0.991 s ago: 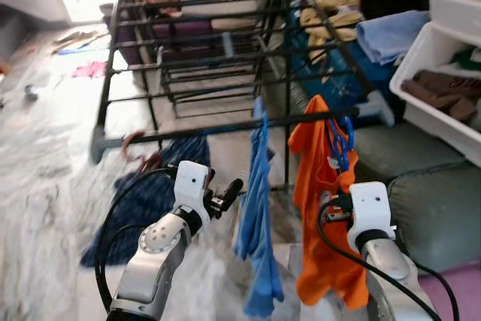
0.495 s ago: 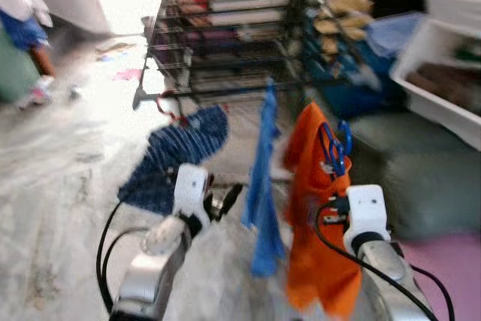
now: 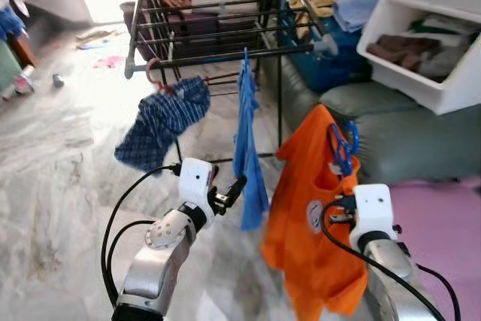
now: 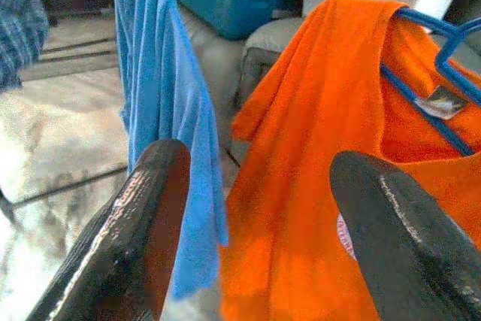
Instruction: Hang hanger
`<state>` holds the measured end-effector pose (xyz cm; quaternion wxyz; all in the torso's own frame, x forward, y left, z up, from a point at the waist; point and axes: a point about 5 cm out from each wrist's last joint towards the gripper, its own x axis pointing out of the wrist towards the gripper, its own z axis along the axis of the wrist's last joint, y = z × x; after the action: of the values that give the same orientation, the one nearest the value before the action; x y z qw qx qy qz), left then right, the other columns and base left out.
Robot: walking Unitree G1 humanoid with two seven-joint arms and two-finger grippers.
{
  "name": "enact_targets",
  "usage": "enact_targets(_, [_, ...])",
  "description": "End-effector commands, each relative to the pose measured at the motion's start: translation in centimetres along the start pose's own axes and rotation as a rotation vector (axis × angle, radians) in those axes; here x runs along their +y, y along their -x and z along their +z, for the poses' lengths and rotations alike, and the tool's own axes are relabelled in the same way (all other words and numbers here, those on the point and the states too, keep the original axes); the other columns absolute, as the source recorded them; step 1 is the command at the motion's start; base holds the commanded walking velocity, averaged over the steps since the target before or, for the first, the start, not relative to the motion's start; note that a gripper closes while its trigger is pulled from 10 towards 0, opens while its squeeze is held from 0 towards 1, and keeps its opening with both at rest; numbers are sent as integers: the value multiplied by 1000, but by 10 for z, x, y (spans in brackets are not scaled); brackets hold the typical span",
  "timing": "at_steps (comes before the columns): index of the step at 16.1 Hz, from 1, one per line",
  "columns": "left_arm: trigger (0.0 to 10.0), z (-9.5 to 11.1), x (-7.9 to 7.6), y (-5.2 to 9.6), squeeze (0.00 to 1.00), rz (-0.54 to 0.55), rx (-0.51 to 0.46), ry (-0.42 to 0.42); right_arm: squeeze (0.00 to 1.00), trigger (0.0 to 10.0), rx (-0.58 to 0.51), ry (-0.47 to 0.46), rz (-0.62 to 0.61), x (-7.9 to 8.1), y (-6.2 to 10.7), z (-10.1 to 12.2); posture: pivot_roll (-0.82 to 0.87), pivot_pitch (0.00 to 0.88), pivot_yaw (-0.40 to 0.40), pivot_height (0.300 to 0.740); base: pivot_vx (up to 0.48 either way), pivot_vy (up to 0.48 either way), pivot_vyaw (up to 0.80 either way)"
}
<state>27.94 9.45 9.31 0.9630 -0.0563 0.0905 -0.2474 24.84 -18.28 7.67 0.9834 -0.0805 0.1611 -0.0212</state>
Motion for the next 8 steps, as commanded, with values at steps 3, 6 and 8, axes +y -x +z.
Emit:
enact_targets(3, [10000, 2, 11, 5, 0, 44, -1, -22, 0, 10000, -43, -18, 8, 2, -1, 10, -133, 12, 19, 740, -352, 0, 0])
enact_targets(6, [10000, 4, 16, 7, 0, 67, -4, -28, 0, 10000, -45, -21, 13, 3, -1, 10, -128, 11, 19, 740, -351, 0, 0])
enact_targets(8, [10000, 5, 18, 8, 0, 73, -13, -26, 0, 10000, -48, -23, 21, 5, -1, 11, -124, 13, 19, 740, -302, 0, 0])
